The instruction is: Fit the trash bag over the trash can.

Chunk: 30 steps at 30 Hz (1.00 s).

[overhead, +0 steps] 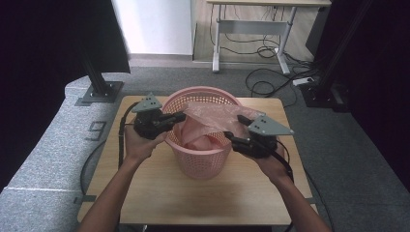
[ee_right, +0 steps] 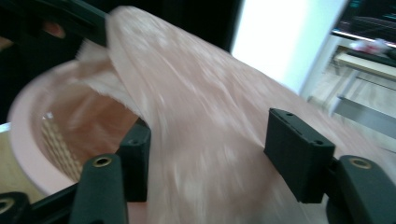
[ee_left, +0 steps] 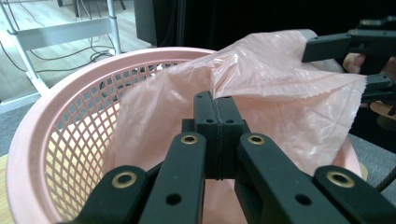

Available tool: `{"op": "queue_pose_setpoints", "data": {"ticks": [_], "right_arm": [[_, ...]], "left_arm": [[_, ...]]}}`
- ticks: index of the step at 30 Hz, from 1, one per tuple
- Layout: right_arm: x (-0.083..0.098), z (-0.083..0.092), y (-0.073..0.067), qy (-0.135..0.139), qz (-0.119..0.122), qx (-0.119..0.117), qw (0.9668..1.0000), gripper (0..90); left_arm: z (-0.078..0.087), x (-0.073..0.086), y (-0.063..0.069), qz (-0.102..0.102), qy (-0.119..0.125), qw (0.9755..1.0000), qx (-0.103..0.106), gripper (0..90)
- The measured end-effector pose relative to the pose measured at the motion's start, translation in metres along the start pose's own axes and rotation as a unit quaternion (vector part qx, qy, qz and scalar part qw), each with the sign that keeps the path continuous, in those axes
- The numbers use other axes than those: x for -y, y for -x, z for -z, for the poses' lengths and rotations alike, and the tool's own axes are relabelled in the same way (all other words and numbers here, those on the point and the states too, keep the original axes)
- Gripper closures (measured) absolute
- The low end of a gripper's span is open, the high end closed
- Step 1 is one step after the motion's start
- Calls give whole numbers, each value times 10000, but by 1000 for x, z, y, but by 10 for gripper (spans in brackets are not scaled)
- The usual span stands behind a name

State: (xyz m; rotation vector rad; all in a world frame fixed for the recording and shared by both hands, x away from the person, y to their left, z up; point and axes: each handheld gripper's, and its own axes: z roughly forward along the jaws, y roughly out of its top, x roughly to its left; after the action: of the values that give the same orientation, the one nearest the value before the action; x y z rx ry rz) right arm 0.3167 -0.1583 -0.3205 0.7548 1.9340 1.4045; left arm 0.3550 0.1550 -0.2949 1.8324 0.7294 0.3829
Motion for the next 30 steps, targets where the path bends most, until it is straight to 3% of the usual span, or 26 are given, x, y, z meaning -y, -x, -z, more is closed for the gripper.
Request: {"op": "queue_pose_setpoints", "data": {"ticks": [4,10,13,16,21,23,30], "right_arm": [[13,14,16,-8,-176,189,9997,367],[25,22,33,-38,-466,244,9986,377],[31,19,39,-73,-579,102,9982,412],[36,15,42,-91,-659,-100,9977,548],[35,8,44,-41,-641,-334,9974,605],[33,6,44,-47,-626,-384,9973,599],[24,0,38,29,-694,-237,9973,364]], "left_arm": [[5,0,-3,98,124,9999,-47,900],[15,2,-8,232,295,9993,29,900],[20,3,-10,243,291,9993,70,900],[25,3,-11,261,319,9991,118,900],[32,3,-15,324,378,9986,180,900],[34,2,-17,404,435,9979,270,900],[29,-6,-10,399,318,9973,526,900]]}}
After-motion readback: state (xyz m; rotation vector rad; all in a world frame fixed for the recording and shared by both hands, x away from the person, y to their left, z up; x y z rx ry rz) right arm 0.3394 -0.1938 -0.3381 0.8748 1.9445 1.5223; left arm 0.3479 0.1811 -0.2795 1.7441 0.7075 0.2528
